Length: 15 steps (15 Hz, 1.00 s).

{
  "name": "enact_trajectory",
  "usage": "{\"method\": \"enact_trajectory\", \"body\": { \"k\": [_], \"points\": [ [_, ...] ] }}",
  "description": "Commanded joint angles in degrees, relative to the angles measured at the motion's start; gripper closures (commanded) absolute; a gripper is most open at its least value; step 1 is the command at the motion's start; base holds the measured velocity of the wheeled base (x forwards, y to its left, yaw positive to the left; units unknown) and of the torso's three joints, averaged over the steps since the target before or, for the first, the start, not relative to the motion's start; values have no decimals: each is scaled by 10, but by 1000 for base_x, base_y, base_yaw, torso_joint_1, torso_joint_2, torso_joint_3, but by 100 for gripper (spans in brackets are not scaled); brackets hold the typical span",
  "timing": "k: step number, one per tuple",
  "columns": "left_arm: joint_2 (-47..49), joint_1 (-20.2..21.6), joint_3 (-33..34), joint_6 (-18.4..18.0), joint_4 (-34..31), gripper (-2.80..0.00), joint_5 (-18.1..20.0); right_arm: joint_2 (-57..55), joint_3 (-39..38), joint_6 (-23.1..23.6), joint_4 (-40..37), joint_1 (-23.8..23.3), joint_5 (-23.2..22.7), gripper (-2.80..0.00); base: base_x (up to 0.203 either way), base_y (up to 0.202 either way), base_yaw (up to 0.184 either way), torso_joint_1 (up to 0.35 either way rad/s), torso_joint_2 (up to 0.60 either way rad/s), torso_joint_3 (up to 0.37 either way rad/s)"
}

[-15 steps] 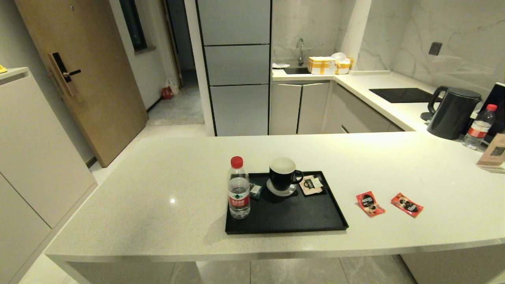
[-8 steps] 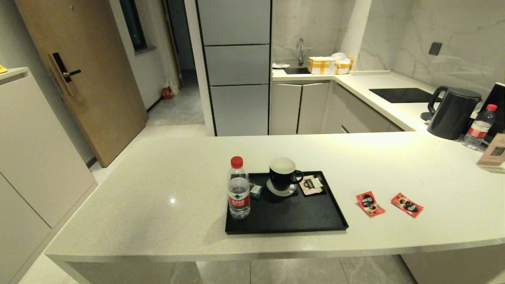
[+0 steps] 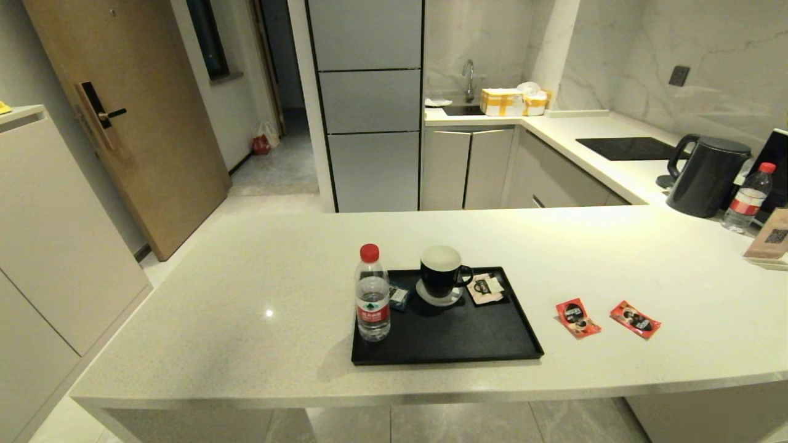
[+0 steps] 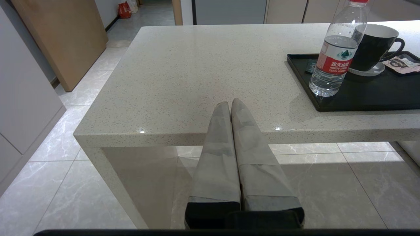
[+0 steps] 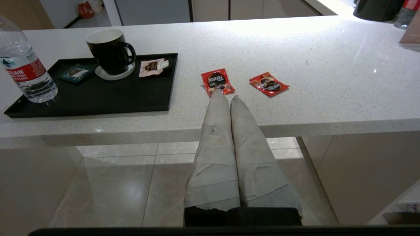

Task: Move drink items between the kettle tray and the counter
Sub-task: Return the tea bag to its original position

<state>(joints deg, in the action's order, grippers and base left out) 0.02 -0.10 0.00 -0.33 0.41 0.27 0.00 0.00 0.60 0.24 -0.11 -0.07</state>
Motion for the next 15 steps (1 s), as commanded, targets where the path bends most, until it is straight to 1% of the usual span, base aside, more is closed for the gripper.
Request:
{"method": "enact_trajectory", "body": {
  "k": [1,15],
  "points": [
    [0,0,0,0,0,0,0,0,0,0,0,0,0,0,0,0,0,0,0,0],
    [0,0,0,0,0,0,0,0,0,1,0,1,0,0,0,0,0,0,0,0]
  ]
}}
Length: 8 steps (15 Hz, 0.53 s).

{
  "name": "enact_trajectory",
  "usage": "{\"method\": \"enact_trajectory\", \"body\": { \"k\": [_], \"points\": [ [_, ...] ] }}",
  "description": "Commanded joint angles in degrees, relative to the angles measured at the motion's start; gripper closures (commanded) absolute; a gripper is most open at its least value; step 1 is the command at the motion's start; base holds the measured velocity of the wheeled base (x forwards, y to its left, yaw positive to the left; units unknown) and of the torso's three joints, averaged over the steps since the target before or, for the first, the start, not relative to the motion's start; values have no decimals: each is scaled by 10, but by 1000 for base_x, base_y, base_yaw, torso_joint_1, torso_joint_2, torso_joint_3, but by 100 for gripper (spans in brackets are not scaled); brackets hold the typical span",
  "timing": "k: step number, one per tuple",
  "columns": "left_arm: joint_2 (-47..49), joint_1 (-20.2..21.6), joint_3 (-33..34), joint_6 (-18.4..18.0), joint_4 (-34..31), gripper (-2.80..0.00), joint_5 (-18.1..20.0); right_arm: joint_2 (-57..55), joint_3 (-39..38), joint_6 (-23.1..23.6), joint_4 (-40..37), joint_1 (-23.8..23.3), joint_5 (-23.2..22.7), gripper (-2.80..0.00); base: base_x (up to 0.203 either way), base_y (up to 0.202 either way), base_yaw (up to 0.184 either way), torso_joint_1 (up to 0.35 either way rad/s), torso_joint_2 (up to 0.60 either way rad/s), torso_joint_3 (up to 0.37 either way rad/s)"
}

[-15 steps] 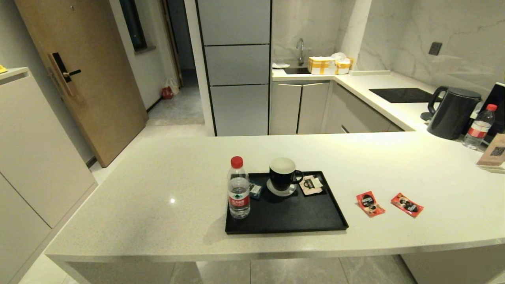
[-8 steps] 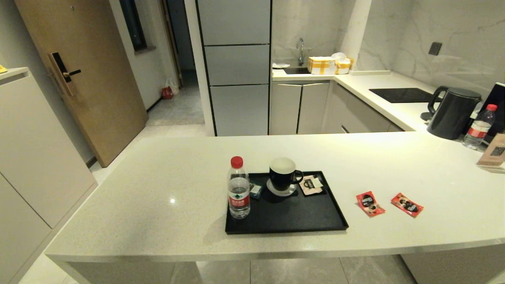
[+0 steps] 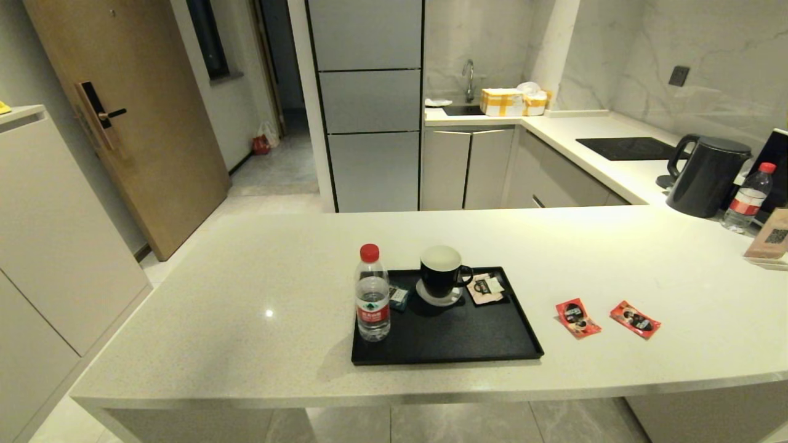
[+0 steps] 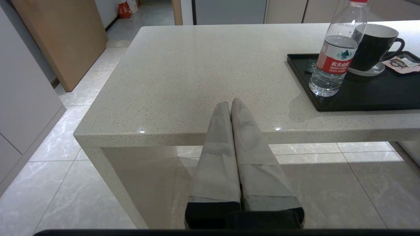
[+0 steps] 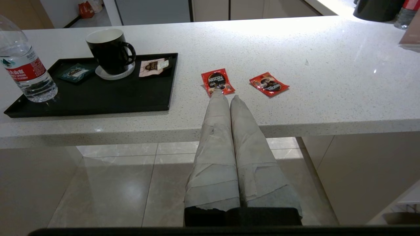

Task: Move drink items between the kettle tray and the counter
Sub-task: Return the tea bag to its original position

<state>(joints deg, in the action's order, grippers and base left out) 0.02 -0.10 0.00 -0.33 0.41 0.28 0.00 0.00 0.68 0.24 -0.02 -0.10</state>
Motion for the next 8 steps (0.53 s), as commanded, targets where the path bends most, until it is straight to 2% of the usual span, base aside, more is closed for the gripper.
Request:
{"method": "enact_trajectory", "body": {
  "k": [1,8],
  "points": [
    [0,0,0,0,0,0,0,0,0,0,0,0,0,0,0,0,0,0,0,0],
    [0,0,0,0,0,0,0,0,0,0,0,0,0,0,0,0,0,0,0,0]
  ]
}}
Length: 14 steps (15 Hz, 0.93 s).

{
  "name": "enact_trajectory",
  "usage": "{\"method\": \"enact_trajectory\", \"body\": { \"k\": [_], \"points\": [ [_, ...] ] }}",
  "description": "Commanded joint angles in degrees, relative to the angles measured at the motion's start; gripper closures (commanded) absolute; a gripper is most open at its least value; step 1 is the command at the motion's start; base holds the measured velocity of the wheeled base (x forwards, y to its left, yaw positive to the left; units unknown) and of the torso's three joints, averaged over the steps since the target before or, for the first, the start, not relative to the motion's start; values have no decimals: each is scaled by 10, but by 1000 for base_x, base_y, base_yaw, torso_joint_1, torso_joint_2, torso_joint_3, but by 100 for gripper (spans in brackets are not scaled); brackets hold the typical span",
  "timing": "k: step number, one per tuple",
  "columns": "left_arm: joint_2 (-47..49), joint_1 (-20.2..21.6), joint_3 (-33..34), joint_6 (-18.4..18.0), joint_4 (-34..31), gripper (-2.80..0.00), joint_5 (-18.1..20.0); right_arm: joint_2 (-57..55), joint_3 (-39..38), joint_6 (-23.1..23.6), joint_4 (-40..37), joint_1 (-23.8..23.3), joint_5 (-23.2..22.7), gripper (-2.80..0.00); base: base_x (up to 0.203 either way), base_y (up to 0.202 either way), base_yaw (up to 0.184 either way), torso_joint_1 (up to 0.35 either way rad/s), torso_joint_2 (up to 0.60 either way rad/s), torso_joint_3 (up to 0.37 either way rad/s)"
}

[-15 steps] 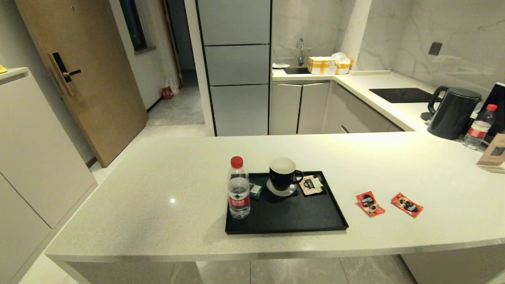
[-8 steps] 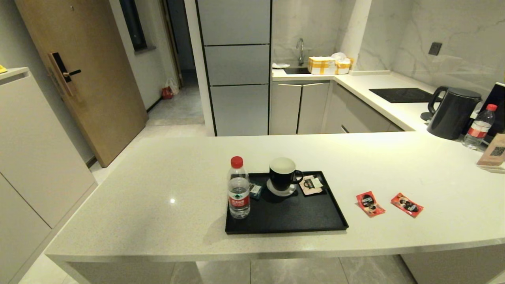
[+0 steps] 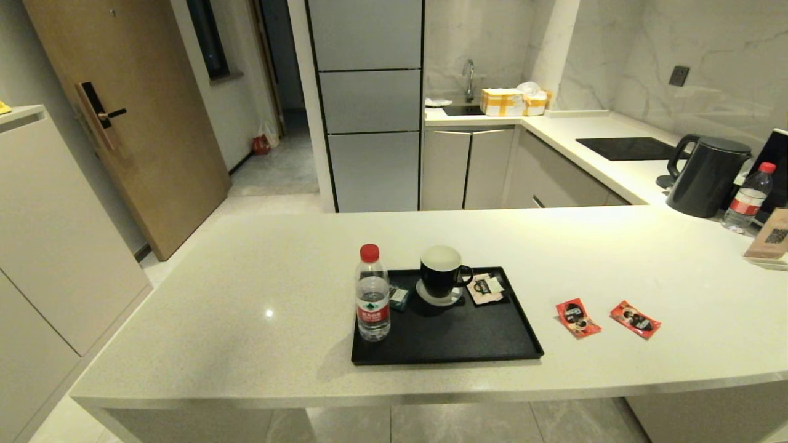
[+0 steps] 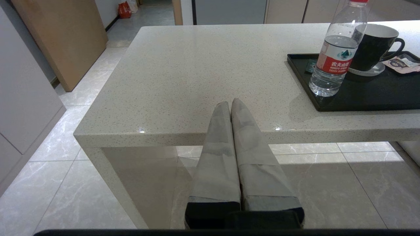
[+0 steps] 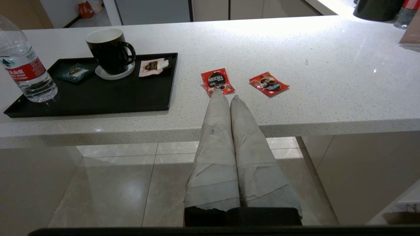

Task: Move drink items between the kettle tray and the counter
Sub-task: Return the tea bag to its original position

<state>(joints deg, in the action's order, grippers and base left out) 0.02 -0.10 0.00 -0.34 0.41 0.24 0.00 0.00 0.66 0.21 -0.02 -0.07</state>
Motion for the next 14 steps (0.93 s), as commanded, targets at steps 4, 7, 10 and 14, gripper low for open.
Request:
{"method": "enact_trajectory", "body": {
  "k": [4,7,10,14],
  "points": [
    [0,0,1,0,0,0,0,0,0,2,1,0,-1,0,0,0,0,0,0,0],
    [0,0,0,0,0,0,0,1,0,0,2,-1,0,0,0,0,0,0,0,0],
    [0,0,0,0,0,0,0,-22,73,-11,-16,0,-4,0,0,0,0,0,0,0],
    [0,0,0,0,0,0,0,-137,187,-84,-85,0,-65,0,0,0,0,0,0,0]
  ]
}}
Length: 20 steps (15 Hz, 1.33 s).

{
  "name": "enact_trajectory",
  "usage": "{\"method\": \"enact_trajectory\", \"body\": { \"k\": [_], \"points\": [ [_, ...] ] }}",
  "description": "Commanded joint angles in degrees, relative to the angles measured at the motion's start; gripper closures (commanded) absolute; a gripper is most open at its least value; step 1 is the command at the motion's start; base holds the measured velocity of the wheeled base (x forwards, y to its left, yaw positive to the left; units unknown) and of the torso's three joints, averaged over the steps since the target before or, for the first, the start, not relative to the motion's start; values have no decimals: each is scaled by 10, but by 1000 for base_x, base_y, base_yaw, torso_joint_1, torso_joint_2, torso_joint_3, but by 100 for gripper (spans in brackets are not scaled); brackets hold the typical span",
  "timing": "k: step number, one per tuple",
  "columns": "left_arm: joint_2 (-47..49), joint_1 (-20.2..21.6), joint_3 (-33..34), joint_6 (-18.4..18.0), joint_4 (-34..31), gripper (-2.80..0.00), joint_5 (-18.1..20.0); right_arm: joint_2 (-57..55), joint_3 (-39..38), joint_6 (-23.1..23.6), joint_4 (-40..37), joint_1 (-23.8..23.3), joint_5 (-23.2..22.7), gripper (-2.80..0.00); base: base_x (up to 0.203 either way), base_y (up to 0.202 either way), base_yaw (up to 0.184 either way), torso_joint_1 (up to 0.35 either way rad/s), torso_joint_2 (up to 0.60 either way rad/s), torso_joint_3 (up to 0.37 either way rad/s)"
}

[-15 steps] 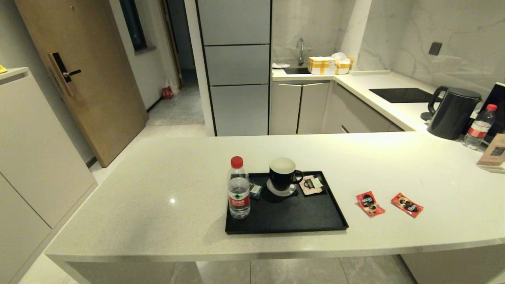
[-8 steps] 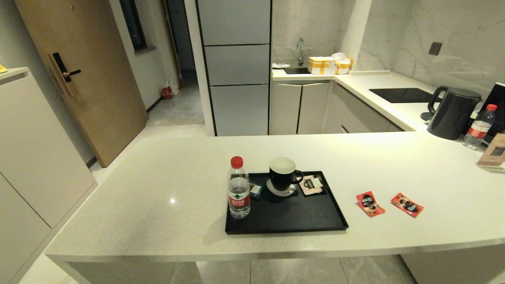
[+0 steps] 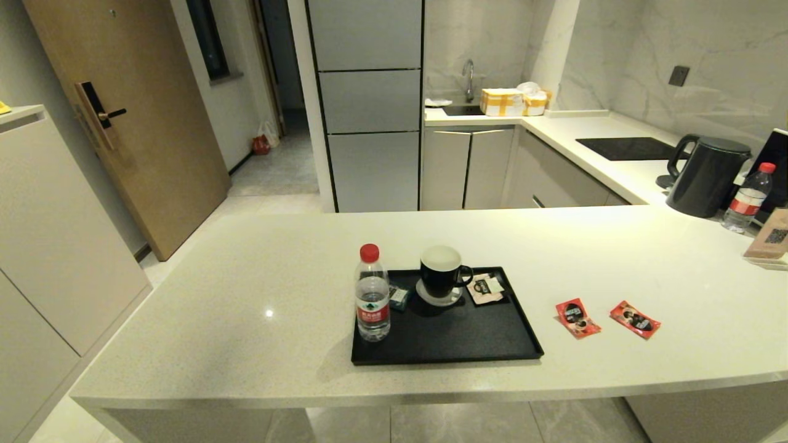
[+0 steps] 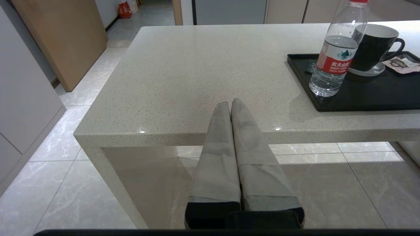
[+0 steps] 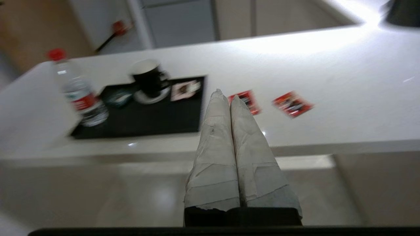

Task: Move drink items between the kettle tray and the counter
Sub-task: Return the tea bag to its original position

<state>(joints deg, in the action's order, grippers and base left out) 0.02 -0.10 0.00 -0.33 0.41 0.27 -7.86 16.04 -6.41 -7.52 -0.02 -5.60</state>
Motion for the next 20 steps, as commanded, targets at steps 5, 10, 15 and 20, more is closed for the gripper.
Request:
{"method": "enact_trajectory", "body": {
  "k": [5,10,15,20],
  "points": [
    [0,0,0,0,0,0,0,-225,119,-81,-210,0,-32,0,0,0,0,0,0,0],
    [0,0,1,0,0,0,0,-416,151,-142,-213,0,-116,0,0,0,0,0,0,0],
    [0,0,0,0,0,0,0,-631,213,-163,-179,-2,-127,0,0,0,0,0,0,0],
    [0,0,0,0,0,0,0,-965,466,-204,-198,-13,-94,0,0,0,0,0,0,0]
  ]
}}
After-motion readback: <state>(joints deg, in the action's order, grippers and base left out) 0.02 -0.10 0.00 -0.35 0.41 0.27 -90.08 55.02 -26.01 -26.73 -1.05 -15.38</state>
